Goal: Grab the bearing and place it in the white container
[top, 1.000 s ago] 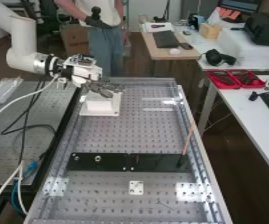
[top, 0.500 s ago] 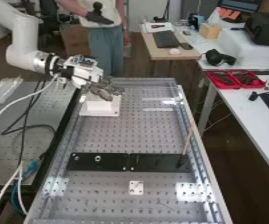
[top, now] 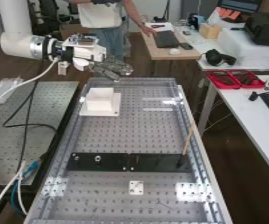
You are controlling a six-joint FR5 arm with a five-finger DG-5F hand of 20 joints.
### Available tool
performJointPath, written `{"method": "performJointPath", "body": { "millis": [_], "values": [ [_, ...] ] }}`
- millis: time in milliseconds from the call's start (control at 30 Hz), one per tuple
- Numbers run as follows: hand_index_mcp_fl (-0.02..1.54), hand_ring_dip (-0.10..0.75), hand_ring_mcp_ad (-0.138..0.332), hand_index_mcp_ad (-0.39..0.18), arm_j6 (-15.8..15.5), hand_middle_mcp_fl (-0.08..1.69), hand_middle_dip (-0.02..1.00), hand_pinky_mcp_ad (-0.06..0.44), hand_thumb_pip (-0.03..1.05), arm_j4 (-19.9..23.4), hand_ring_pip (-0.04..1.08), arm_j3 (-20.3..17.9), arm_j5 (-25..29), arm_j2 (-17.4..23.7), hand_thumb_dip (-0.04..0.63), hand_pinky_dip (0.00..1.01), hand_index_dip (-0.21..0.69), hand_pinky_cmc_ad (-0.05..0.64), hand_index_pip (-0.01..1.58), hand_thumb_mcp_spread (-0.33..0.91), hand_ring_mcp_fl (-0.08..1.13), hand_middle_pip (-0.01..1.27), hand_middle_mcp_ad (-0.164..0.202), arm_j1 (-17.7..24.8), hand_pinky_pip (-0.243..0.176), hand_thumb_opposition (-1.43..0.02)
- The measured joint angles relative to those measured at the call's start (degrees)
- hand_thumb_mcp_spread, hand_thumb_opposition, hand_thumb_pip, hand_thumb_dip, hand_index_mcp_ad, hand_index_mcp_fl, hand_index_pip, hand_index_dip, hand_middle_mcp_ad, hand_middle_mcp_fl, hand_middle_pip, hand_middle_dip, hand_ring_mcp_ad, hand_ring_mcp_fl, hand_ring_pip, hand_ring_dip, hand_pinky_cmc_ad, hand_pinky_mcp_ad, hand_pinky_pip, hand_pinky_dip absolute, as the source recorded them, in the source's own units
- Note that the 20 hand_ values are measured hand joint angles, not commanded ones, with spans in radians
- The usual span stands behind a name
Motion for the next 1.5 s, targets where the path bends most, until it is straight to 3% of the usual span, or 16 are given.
{"method": "performJointPath", "body": {
  "millis": [300, 533, 1000, 1500],
  "values": [
    [0.04, 0.044, 0.105, -0.101, -0.2, 0.05, 0.14, 0.264, 0.67, -4.5, 0.08, 8.4, -10.5, 0.6, 0.22, 0.19, 0.098, 0.325, 0.26, 0.21, 0.01, 0.09, 0.005, -8.0, -0.079, -0.73],
    [0.07, 0.044, 0.11, -0.101, -0.9, 0.05, 0.14, 0.264, 0.65, -6.8, 0.08, 11.5, -14.6, -0.2, 0.204, 0.19, 0.124, 0.325, 0.15, 0.21, 0.01, 0.1, 0.005, -11.9, -0.079, -0.72],
    [0.12, 0.044, 0.106, -0.105, -2.1, 0.05, 0.14, 0.264, 0.65, -9.6, 0.08, 15.3, -18.2, -1.7, 0.204, 0.19, 0.152, 0.325, 0.1, 0.22, 0.01, 0.1, 0.005, -14.8, -0.075, -0.71],
    [0.13, 0.042, 0.106, -0.105, -1.6, 0.05, 0.14, 0.264, 0.62, -10.8, 0.08, 15.7, -18.8, -2.1, 0.204, 0.19, 0.173, 0.325, 0.1, 0.22, 0.01, 0.1, 0.002, -16.3, -0.075, -0.71]
  ]
}}
